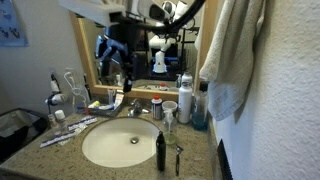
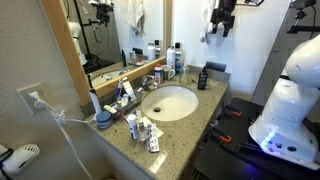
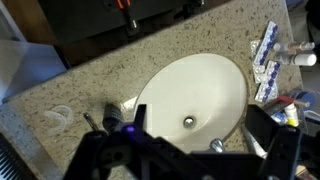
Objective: Move the black bottle to the upper left corner of the counter
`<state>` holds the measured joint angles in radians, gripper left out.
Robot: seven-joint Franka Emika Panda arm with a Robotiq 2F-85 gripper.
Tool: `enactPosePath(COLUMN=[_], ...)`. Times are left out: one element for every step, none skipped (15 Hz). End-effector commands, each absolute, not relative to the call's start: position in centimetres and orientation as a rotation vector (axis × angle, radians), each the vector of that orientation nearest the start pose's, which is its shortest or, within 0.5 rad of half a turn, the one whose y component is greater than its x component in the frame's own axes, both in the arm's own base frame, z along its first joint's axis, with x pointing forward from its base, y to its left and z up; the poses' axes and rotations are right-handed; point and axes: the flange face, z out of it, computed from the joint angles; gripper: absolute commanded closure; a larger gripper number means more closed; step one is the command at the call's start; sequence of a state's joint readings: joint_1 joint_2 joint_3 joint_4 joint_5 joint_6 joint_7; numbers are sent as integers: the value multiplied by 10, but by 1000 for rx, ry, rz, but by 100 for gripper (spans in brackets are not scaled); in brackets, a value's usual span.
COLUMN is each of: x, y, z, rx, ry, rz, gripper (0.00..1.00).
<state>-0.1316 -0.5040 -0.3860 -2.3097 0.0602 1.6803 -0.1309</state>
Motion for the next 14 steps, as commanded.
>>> enactPosePath(x=[386, 398, 407, 416, 423, 429, 434, 437, 440, 442, 443, 445, 445, 445], y=[-232, -241, -249, -258, -265, -274, -282, -290, -296, -302, -306, -310, -313, -316], z=[493, 484, 477, 468, 461, 451, 443, 433, 426, 416, 410, 402, 394, 387], rx=[-2825, -2831, -2843, -2848, -2845, -2839, -2840, -2824, -2809, -2794, -2780, -2763, -2751, -2736], ry=[646, 691, 744, 802, 852, 897, 947, 983, 1010, 1046, 1064, 1085, 1104, 1122], rz=[108, 97, 89, 87, 88, 95, 99, 109, 121, 137, 148, 160, 173, 186], gripper=[0, 0, 0, 0, 0, 0, 0, 0, 0, 0, 0, 0, 0, 0])
